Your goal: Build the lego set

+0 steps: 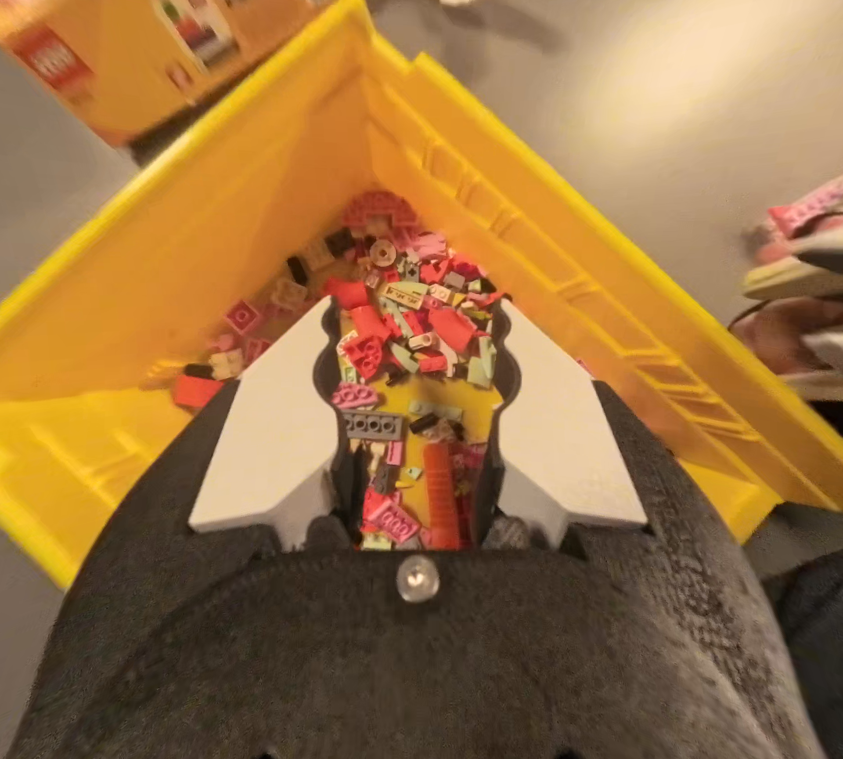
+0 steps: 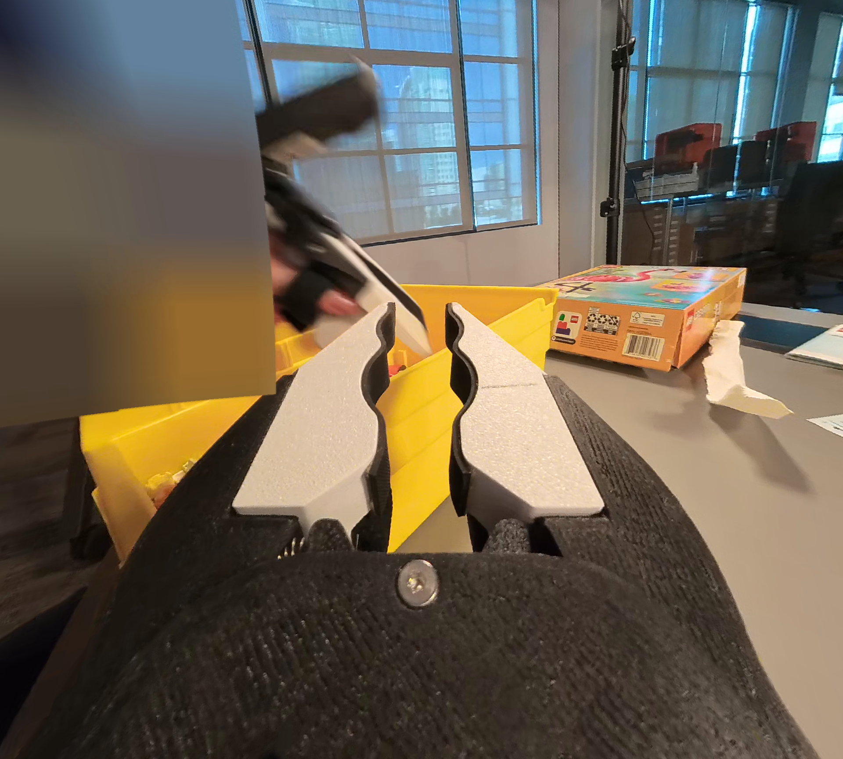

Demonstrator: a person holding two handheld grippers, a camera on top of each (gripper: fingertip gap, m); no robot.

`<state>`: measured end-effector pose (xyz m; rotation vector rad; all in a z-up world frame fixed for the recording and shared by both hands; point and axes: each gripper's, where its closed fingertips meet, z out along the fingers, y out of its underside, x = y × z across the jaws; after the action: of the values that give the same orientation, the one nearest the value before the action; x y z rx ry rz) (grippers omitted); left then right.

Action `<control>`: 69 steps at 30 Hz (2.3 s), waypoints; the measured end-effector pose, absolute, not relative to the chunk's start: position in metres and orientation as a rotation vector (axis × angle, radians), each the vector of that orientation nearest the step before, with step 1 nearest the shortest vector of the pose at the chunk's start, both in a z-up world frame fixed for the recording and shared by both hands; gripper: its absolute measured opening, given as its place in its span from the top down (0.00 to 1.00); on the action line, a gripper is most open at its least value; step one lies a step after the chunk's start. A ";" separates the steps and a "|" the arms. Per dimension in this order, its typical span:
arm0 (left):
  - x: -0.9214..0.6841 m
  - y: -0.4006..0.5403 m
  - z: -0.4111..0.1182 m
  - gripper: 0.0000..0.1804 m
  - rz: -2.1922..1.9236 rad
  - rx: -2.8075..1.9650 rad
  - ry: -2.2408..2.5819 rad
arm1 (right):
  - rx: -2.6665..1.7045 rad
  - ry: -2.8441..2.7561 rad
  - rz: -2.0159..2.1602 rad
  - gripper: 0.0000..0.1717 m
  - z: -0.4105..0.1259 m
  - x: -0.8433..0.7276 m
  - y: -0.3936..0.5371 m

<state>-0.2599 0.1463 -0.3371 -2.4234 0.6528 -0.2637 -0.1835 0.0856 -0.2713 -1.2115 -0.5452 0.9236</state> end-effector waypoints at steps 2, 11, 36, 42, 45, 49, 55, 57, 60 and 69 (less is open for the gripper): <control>-0.258 0.153 -0.352 0.61 -0.315 -2.518 0.689 | -1.216 -0.535 0.936 0.88 -0.271 -0.182 0.086; -0.261 0.179 -0.392 0.66 -0.320 -2.635 0.902 | -1.243 -0.476 0.991 0.89 -0.271 -0.173 0.094; -0.276 0.109 -0.369 0.60 -0.377 -2.671 1.120 | -1.261 -0.467 1.022 0.89 -0.274 -0.173 0.096; -0.252 0.122 -0.376 0.62 -0.209 -2.365 1.538 | -1.259 -0.479 1.021 0.89 -0.275 -0.175 0.096; -0.238 0.113 -0.382 0.62 -0.293 -2.286 1.679 | -1.259 -0.474 1.022 0.90 -0.275 -0.174 0.096; -0.223 0.109 -0.388 0.56 -0.427 -2.315 1.677 | -1.261 -0.478 1.030 0.90 -0.275 -0.174 0.096; -0.220 0.100 -0.399 0.76 -0.401 -2.306 1.782 | -1.268 -0.480 1.035 0.90 -0.276 -0.175 0.096; -0.223 0.096 -0.400 0.83 -0.444 -2.363 1.777 | -1.268 -0.484 1.035 0.90 -0.276 -0.177 0.094; -0.231 0.097 -0.400 0.89 -0.484 -2.425 1.712 | -1.268 -0.490 1.033 0.90 -0.277 -0.176 0.094; -0.289 0.129 -0.390 0.79 -0.122 -2.586 1.411 | -1.271 -0.491 1.035 0.90 -0.278 -0.177 0.095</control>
<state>-0.2890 0.1295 -0.3897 -2.5858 1.4113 -0.1217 -0.1767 0.0954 -0.2777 -1.2713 -0.4910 1.0345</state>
